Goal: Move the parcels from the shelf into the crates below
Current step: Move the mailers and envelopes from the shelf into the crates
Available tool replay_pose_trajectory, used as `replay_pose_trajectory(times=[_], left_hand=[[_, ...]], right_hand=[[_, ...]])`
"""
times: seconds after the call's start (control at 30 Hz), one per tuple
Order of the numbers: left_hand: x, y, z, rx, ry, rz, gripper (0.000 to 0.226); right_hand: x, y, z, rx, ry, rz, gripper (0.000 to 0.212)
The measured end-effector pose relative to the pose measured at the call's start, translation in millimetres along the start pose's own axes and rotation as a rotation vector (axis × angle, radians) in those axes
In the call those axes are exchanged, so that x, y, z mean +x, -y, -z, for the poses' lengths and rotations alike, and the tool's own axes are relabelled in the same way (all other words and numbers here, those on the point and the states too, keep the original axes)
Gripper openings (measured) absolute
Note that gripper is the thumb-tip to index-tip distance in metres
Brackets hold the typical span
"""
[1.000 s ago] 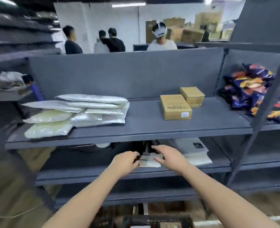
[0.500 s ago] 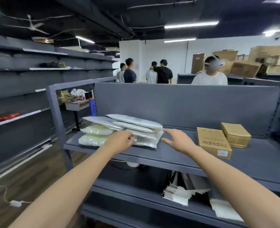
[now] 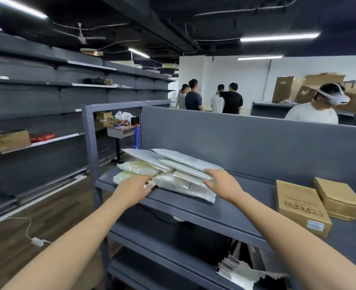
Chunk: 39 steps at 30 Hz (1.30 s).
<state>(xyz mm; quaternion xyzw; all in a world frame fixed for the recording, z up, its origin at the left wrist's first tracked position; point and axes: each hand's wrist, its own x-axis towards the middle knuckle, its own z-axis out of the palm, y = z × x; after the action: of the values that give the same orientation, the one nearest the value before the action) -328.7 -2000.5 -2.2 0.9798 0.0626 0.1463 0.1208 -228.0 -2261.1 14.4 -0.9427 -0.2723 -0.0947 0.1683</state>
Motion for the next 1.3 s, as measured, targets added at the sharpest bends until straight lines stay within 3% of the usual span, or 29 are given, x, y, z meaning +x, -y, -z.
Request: replay_pose_trajectory(times=[0.2, 0.53, 0.93, 1.3], left_hand=[[37, 29, -4, -0.017, -0.032, 0.0, 0.04], [114, 105, -6, -0.121, -0.064, -0.27, 0.037], [168, 170, -7, -0.189, -0.05, -0.402, 0.038], [179, 166, -15, -0.259, 0.016, -0.404, 0.039]], right_hand=[[34, 10, -23, -0.046, 0.009, -0.05, 0.045], [120, 37, -59, -0.109, -0.004, -0.243, 0.045], [182, 53, -91, -0.247, 0.053, -0.388, 0.049], [178, 63, -83, -0.298, -0.118, -0.421, 0.052]])
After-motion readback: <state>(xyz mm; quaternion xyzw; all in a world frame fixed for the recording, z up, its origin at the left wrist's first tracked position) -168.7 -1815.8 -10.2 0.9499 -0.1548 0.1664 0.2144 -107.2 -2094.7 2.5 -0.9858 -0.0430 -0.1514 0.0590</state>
